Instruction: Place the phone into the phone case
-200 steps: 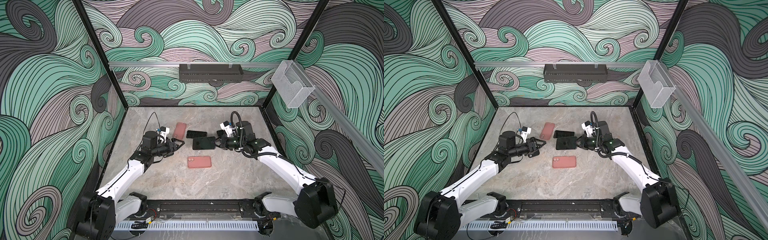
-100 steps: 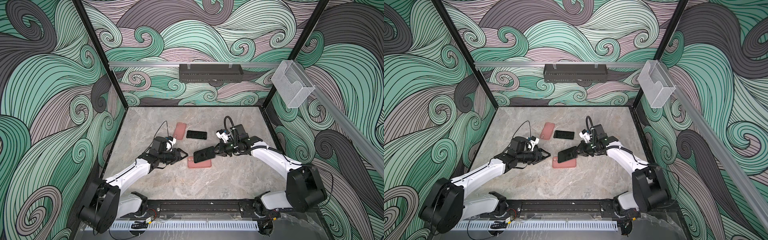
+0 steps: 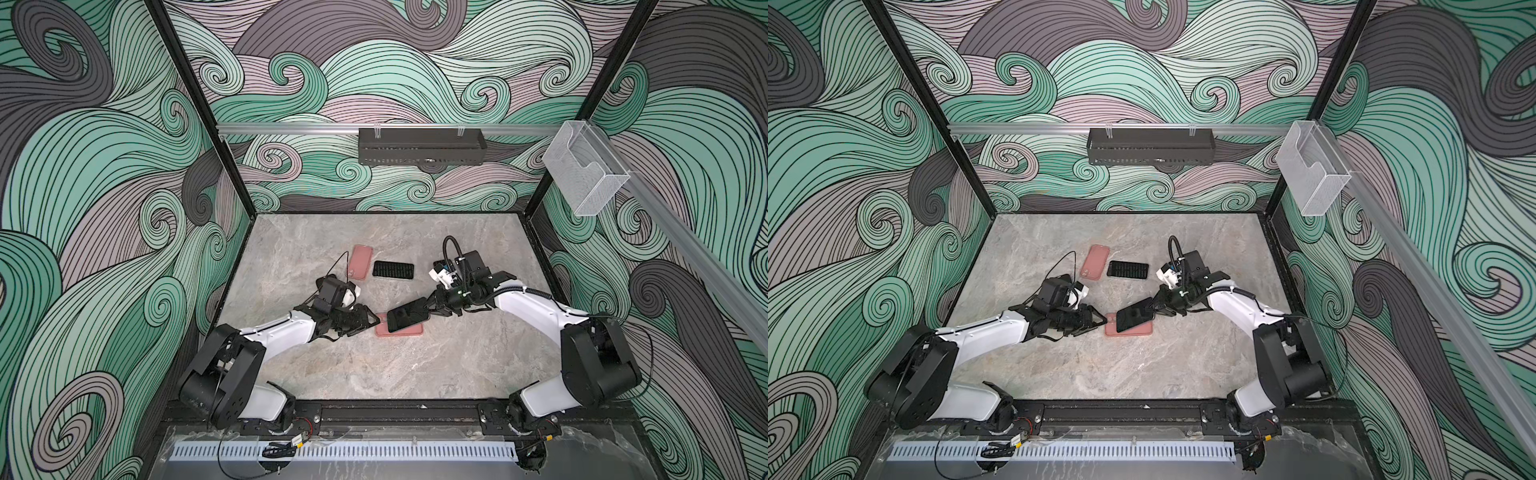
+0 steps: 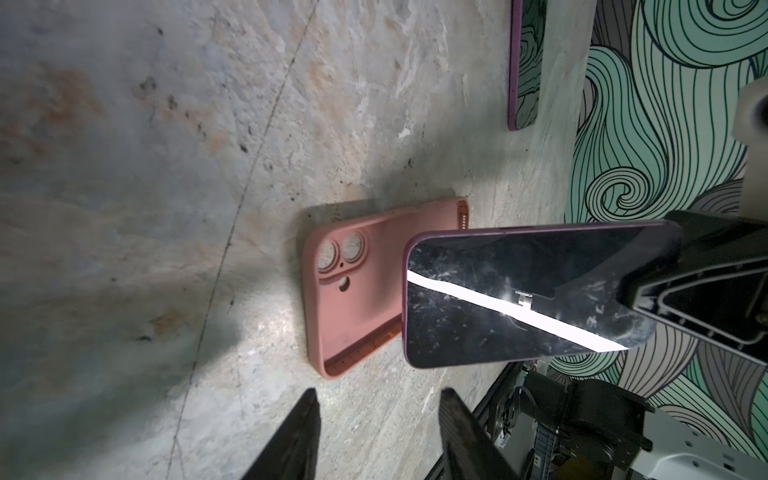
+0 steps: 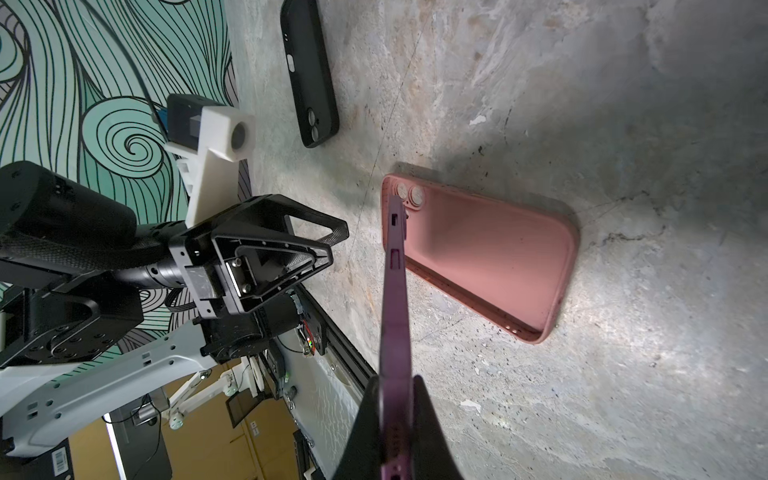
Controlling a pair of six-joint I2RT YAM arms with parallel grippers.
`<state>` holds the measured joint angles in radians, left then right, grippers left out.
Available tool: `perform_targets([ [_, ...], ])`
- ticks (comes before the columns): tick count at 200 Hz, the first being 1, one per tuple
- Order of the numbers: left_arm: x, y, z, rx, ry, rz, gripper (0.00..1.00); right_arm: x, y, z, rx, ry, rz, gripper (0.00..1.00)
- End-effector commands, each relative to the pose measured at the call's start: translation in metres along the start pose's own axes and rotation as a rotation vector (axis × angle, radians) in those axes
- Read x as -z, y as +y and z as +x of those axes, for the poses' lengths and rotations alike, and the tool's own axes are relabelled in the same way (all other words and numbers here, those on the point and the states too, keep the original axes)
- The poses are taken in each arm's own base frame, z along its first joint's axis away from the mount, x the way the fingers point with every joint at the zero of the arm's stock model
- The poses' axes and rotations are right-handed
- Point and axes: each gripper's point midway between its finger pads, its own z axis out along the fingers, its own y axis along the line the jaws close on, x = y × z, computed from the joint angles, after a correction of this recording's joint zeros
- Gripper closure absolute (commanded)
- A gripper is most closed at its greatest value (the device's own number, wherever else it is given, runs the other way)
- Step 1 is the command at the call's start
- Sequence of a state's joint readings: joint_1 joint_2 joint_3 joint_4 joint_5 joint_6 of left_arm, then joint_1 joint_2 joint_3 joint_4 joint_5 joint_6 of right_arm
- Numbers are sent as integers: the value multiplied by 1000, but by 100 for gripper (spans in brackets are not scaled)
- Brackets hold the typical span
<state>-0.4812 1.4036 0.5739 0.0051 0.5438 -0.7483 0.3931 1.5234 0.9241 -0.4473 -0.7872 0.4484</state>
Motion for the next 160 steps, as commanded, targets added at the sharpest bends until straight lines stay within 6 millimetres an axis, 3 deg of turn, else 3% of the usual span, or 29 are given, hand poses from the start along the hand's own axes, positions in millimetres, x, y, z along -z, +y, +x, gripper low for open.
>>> perform_targets([
  [1,0,-13,-18,-37,-57,9,55,2,9,-8,44,-4,-36,100],
  [82,-21,-5,-15,-25,-11,-26,59,-7,-1,-6,31,13,-29,100],
  [160,-28,8,-12,-8,-13,-74,61,-10,-5,-10,21,11,-32,100],
])
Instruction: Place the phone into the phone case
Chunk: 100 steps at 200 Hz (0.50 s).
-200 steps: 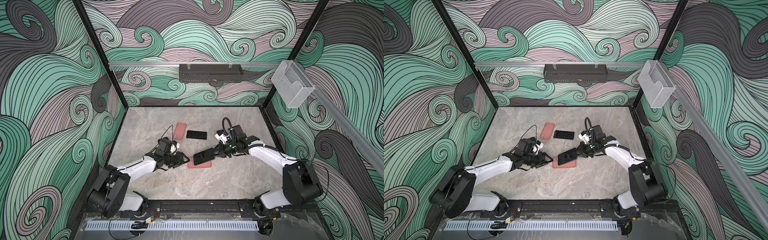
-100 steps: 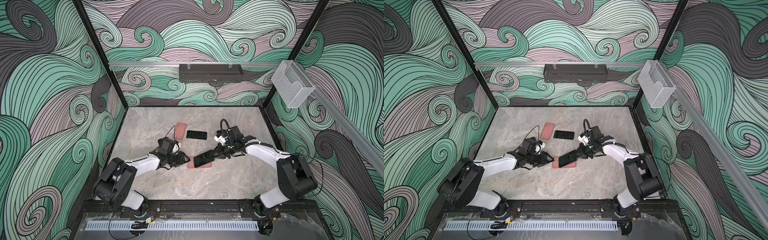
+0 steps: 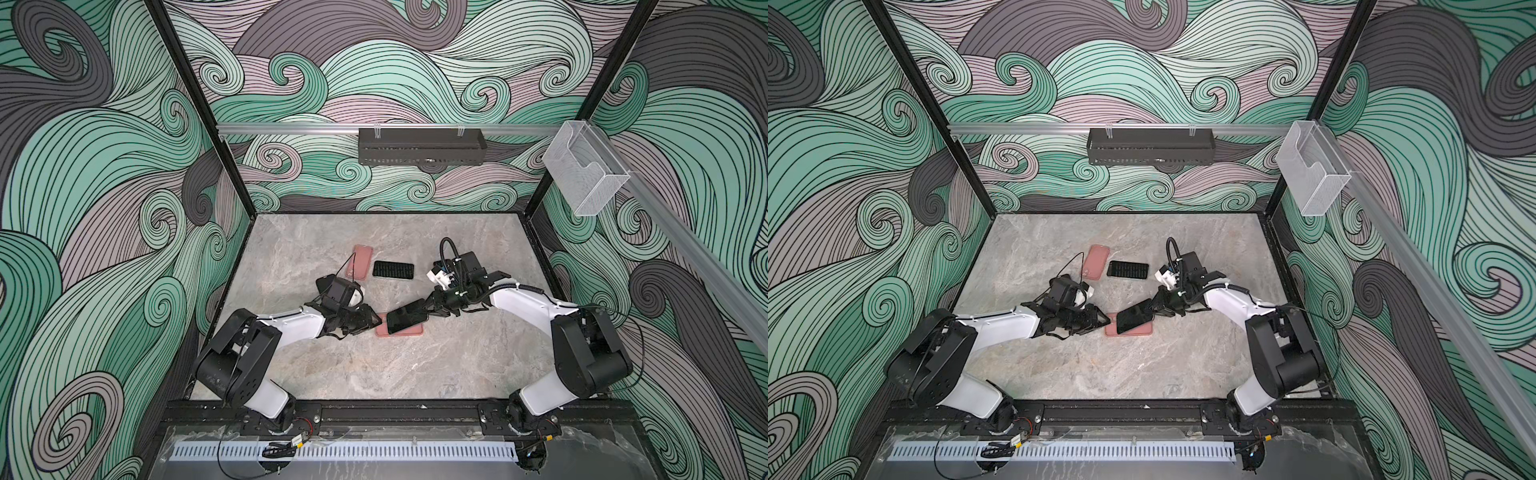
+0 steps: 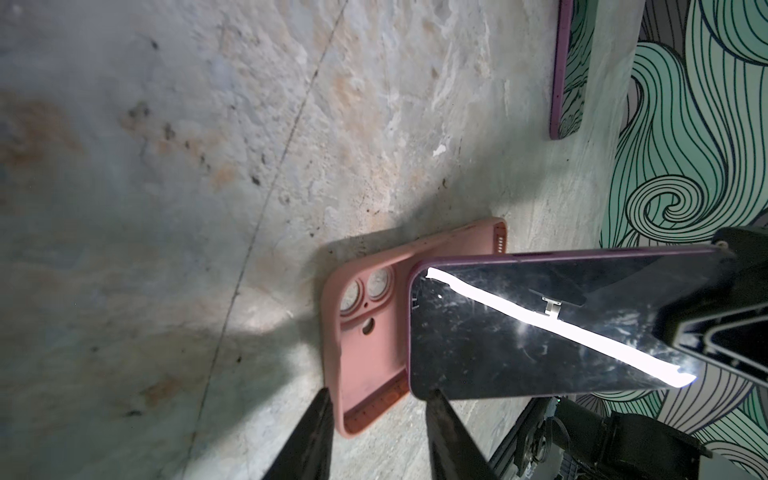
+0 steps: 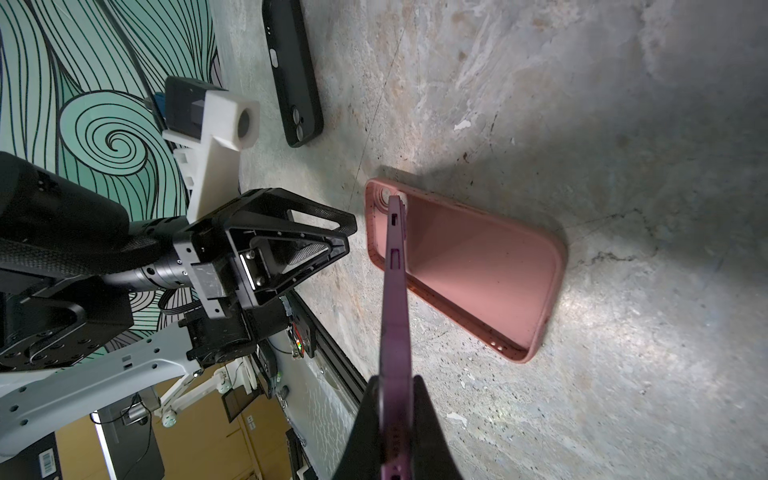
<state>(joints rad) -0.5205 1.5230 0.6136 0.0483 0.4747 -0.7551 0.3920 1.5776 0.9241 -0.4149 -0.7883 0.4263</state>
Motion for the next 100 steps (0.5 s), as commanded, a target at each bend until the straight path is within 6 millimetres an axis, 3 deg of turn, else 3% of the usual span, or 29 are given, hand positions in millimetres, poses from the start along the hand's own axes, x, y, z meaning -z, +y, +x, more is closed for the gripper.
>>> perform_targets([
  [1,-4,-2,-7,-4,-17,-9,61,0,5,-6,15,-2,-37,100],
  [100,-12,-2,-6,1,-11,-10,65,-8,-10,-2,-20,19,-22,100],
])
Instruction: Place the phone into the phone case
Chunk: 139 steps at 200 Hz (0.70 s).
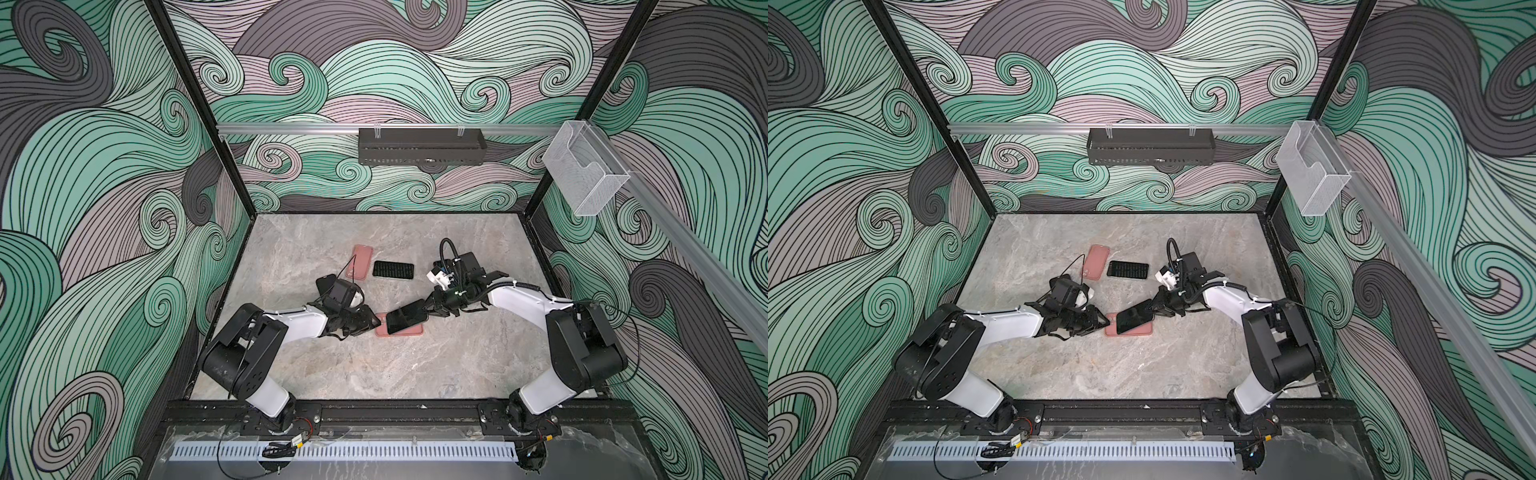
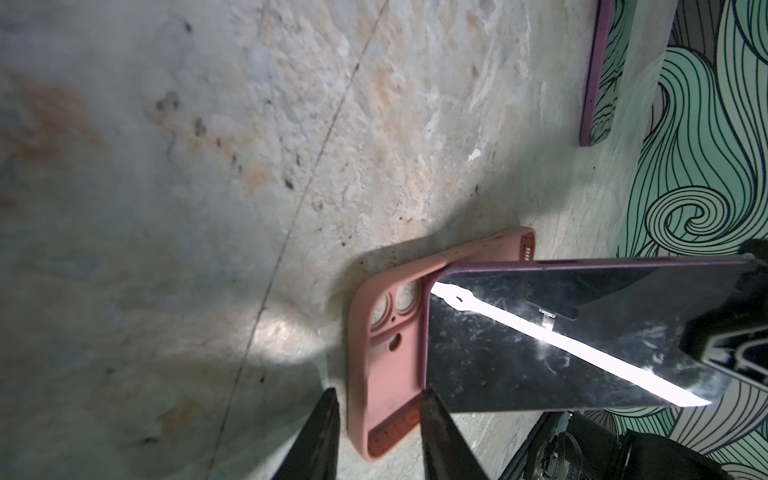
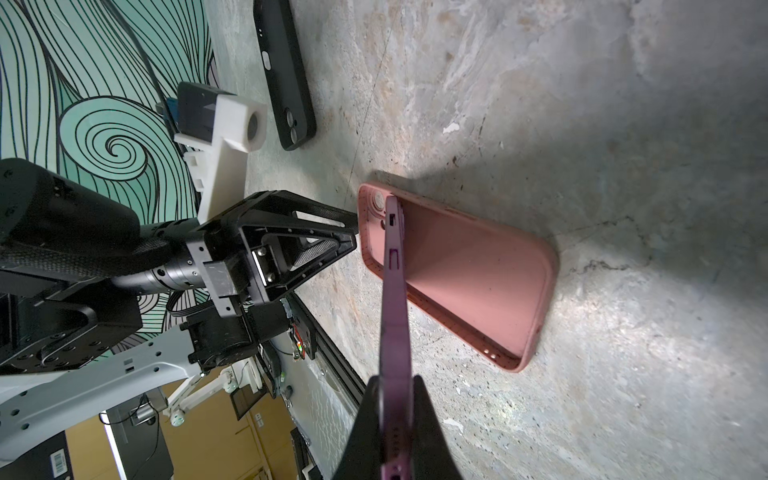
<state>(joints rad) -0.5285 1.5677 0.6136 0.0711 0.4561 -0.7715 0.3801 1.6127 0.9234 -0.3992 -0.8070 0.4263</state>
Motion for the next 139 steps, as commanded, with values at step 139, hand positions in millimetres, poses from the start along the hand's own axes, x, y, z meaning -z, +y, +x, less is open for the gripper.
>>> perform_targets([
  [139,-10,-12,-7,-21,-14,11,67,-20,-21,8,-40,35,-23,100],
])
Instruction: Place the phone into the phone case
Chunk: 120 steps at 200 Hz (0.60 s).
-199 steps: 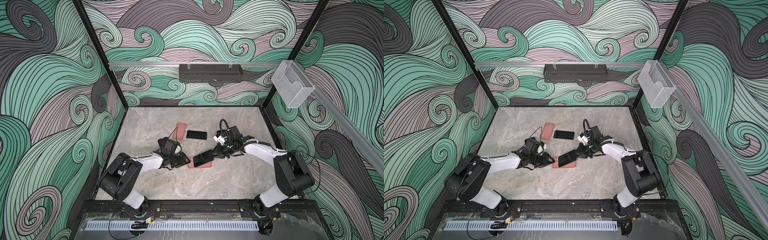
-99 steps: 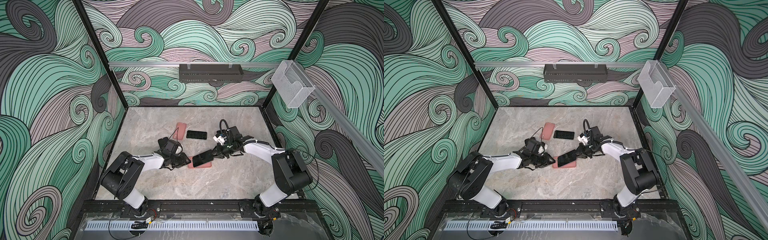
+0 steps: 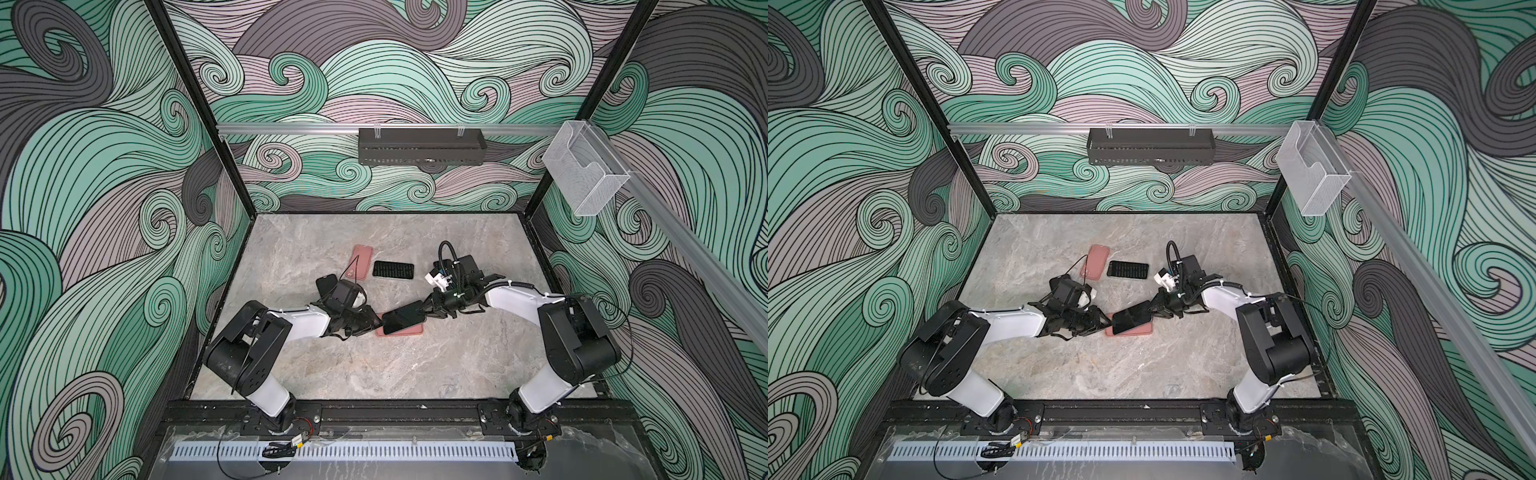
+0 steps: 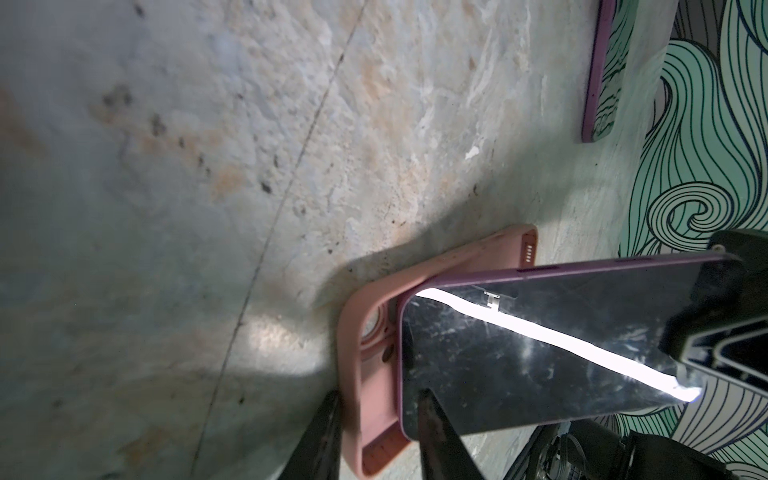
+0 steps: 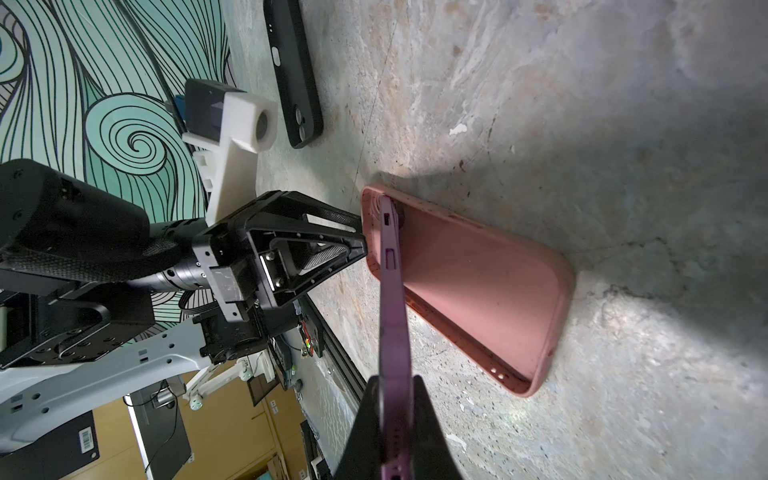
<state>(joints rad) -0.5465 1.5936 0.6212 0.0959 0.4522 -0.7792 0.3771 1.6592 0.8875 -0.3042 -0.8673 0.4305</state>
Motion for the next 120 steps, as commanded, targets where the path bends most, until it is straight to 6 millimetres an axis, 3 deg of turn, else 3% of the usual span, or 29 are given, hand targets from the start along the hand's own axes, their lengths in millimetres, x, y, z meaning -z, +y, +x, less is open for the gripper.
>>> perform_targets([
  [1,-4,-8,-8,-13,-19,6,67,-7,-17,7,-44,20,35,100],
  [120,-11,-5,-10,-16,-8,-14,68,-24,-25,11,-61,53,47,100],
])
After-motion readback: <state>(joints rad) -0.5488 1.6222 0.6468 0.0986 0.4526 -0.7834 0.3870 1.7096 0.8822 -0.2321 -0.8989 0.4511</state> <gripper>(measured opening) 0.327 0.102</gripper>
